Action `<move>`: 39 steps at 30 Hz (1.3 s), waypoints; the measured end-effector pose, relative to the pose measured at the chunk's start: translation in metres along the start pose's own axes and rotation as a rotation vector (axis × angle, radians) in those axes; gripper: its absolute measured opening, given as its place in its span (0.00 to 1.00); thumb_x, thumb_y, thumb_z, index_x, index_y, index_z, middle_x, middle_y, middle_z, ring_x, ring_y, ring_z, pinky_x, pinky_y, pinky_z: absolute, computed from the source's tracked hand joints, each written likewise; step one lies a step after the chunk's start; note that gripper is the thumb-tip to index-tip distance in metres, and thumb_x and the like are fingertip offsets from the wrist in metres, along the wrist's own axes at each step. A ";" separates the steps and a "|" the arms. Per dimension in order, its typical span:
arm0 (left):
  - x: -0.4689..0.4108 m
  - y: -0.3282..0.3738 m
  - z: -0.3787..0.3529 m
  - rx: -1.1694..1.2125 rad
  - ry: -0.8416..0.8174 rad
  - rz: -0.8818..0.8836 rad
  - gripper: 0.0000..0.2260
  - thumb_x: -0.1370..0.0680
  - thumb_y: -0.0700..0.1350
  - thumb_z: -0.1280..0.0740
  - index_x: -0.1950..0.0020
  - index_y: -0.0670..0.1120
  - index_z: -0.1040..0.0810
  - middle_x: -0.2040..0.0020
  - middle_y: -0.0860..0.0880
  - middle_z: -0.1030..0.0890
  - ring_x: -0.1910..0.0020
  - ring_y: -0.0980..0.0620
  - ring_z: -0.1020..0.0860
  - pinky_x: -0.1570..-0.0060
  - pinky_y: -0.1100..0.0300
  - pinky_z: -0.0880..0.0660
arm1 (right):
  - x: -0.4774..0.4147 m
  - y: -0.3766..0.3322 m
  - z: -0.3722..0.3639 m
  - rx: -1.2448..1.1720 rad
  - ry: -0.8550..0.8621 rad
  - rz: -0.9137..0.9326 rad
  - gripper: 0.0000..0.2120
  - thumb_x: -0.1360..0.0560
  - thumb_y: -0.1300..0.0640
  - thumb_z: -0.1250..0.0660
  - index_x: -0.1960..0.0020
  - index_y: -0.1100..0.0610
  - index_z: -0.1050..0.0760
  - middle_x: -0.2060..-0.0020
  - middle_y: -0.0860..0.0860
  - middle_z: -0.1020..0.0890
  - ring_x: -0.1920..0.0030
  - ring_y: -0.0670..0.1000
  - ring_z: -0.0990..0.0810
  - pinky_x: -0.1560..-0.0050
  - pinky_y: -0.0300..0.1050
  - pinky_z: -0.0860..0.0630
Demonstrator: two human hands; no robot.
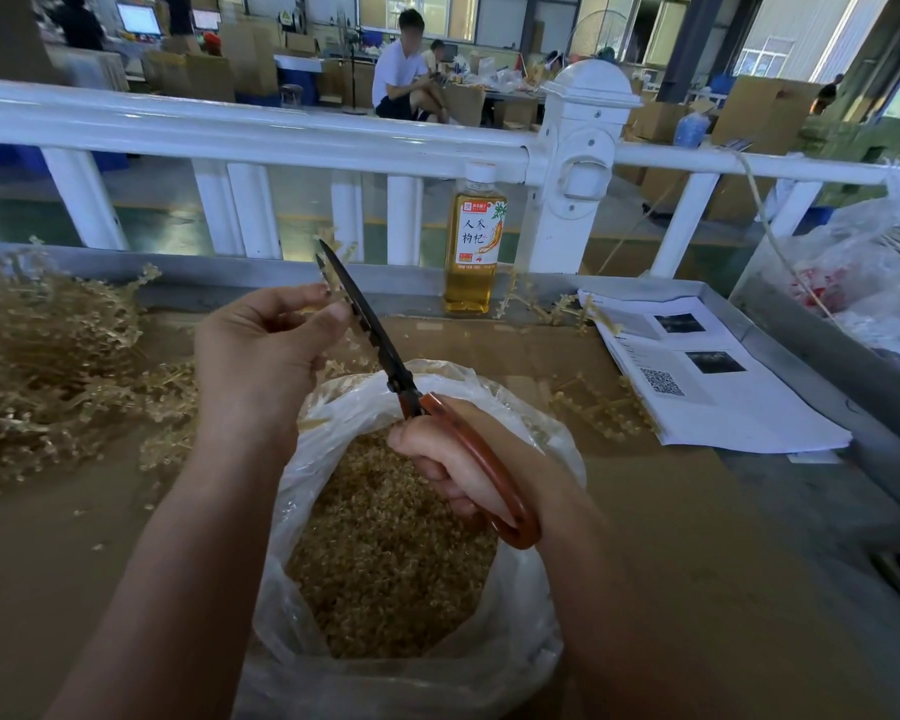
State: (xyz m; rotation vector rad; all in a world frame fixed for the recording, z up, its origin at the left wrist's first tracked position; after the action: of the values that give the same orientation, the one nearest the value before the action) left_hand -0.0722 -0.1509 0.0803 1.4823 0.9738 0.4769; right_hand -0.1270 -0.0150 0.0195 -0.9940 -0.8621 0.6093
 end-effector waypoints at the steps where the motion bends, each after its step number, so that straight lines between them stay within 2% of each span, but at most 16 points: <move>1: 0.000 0.002 0.001 -0.011 0.012 -0.027 0.06 0.29 0.36 0.29 0.58 0.47 0.20 0.68 0.45 0.27 0.79 0.62 0.32 0.78 0.71 0.36 | -0.003 0.000 0.002 0.062 0.022 0.012 0.08 0.24 0.54 0.39 0.62 0.52 0.33 0.73 0.48 0.30 0.80 0.41 0.32 0.72 0.41 0.35; 4: 0.002 0.007 0.004 -0.037 0.058 -0.116 0.09 0.29 0.37 0.28 0.58 0.51 0.19 0.66 0.48 0.24 0.76 0.63 0.29 0.74 0.72 0.33 | -0.002 -0.004 0.002 0.121 0.021 0.026 0.07 0.25 0.55 0.39 0.60 0.55 0.33 0.73 0.49 0.32 0.76 0.46 0.33 0.72 0.42 0.36; 9: 0.000 0.015 0.012 -0.199 0.132 -0.239 0.11 0.31 0.41 0.26 0.63 0.58 0.21 0.53 0.46 0.22 0.66 0.64 0.27 0.65 0.75 0.29 | 0.006 -0.011 0.001 0.131 0.017 0.053 0.05 0.24 0.57 0.40 0.56 0.57 0.32 0.73 0.51 0.33 0.74 0.48 0.35 0.71 0.44 0.38; 12: 0.003 0.019 0.012 -0.280 0.135 -0.270 0.11 0.31 0.42 0.26 0.64 0.58 0.23 0.57 0.54 0.22 0.65 0.68 0.26 0.63 0.74 0.28 | 0.010 -0.013 -0.001 0.113 0.003 0.036 0.07 0.22 0.58 0.41 0.59 0.56 0.34 0.72 0.51 0.34 0.73 0.48 0.37 0.71 0.43 0.39; 15: 0.003 0.019 0.007 -0.243 0.068 -0.232 0.10 0.29 0.40 0.27 0.64 0.54 0.23 0.64 0.58 0.22 0.73 0.66 0.27 0.71 0.71 0.30 | 0.014 -0.015 0.002 0.112 0.018 0.002 0.06 0.22 0.58 0.40 0.58 0.54 0.33 0.70 0.50 0.33 0.72 0.47 0.35 0.70 0.41 0.38; 17: 0.003 0.019 0.004 -0.268 0.019 -0.216 0.10 0.28 0.40 0.29 0.64 0.53 0.24 0.68 0.58 0.23 0.74 0.64 0.29 0.72 0.70 0.32 | 0.015 -0.017 0.001 0.082 0.011 -0.012 0.04 0.21 0.59 0.42 0.55 0.57 0.33 0.71 0.51 0.31 0.72 0.48 0.33 0.72 0.41 0.37; 20: 0.002 0.013 -0.001 -0.158 -0.064 -0.114 0.08 0.26 0.38 0.31 0.64 0.49 0.24 0.76 0.58 0.26 0.80 0.62 0.34 0.79 0.71 0.37 | 0.014 -0.018 0.002 0.065 0.018 -0.021 0.10 0.20 0.60 0.44 0.61 0.57 0.34 0.76 0.50 0.31 0.77 0.45 0.32 0.74 0.39 0.36; 23: 0.000 0.005 -0.004 0.052 -0.104 0.030 0.09 0.25 0.35 0.34 0.65 0.45 0.24 0.76 0.55 0.24 0.81 0.61 0.38 0.81 0.71 0.42 | 0.009 -0.017 0.005 0.216 0.072 -0.002 0.15 0.23 0.58 0.40 0.68 0.55 0.35 0.82 0.46 0.33 0.83 0.42 0.35 0.72 0.39 0.37; 25: 0.000 0.002 -0.005 0.085 -0.102 0.066 0.10 0.25 0.35 0.35 0.65 0.44 0.25 0.76 0.54 0.24 0.81 0.61 0.38 0.81 0.71 0.42 | 0.010 -0.016 0.006 0.249 0.081 -0.029 0.18 0.23 0.58 0.39 0.71 0.55 0.36 0.86 0.45 0.34 0.85 0.41 0.36 0.73 0.38 0.37; 30: -0.001 0.000 -0.004 0.063 -0.075 0.078 0.11 0.26 0.34 0.34 0.67 0.45 0.26 0.77 0.54 0.24 0.82 0.61 0.39 0.81 0.72 0.44 | 0.014 -0.020 0.005 0.205 0.046 -0.084 0.17 0.21 0.61 0.42 0.68 0.57 0.38 0.73 0.52 0.34 0.75 0.46 0.35 0.71 0.37 0.39; 34: 0.000 -0.003 -0.008 0.067 -0.104 0.104 0.11 0.26 0.34 0.34 0.67 0.45 0.25 0.76 0.54 0.25 0.82 0.60 0.40 0.81 0.72 0.44 | 0.021 -0.040 -0.003 0.255 -0.008 0.047 0.18 0.19 0.66 0.49 0.66 0.55 0.40 0.82 0.50 0.32 0.80 0.44 0.32 0.76 0.33 0.36; 37: 0.000 -0.005 -0.010 0.054 -0.109 0.113 0.11 0.27 0.35 0.33 0.68 0.45 0.25 0.76 0.53 0.24 0.82 0.60 0.40 0.81 0.72 0.44 | 0.022 -0.028 0.004 0.201 0.028 -0.061 0.17 0.20 0.63 0.44 0.67 0.58 0.39 0.73 0.54 0.35 0.74 0.49 0.36 0.69 0.39 0.38; 39: 0.001 -0.006 -0.012 0.049 -0.120 0.122 0.11 0.27 0.35 0.33 0.68 0.46 0.25 0.76 0.53 0.24 0.82 0.60 0.40 0.82 0.72 0.44 | 0.024 -0.031 0.003 0.204 0.035 -0.067 0.17 0.20 0.63 0.45 0.67 0.57 0.39 0.74 0.54 0.34 0.74 0.49 0.35 0.70 0.39 0.37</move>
State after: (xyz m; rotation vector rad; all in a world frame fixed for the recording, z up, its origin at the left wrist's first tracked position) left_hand -0.0823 -0.1436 0.0763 1.6016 0.8093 0.4487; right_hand -0.1155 -0.0084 0.0559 -0.7857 -0.7825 0.6086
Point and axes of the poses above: each hand's wrist, its own x-axis away from the middle knuckle, its own z-axis out of the back of the hand, y = z × x, the point moved 9 cm from there along -x, towards the middle knuckle
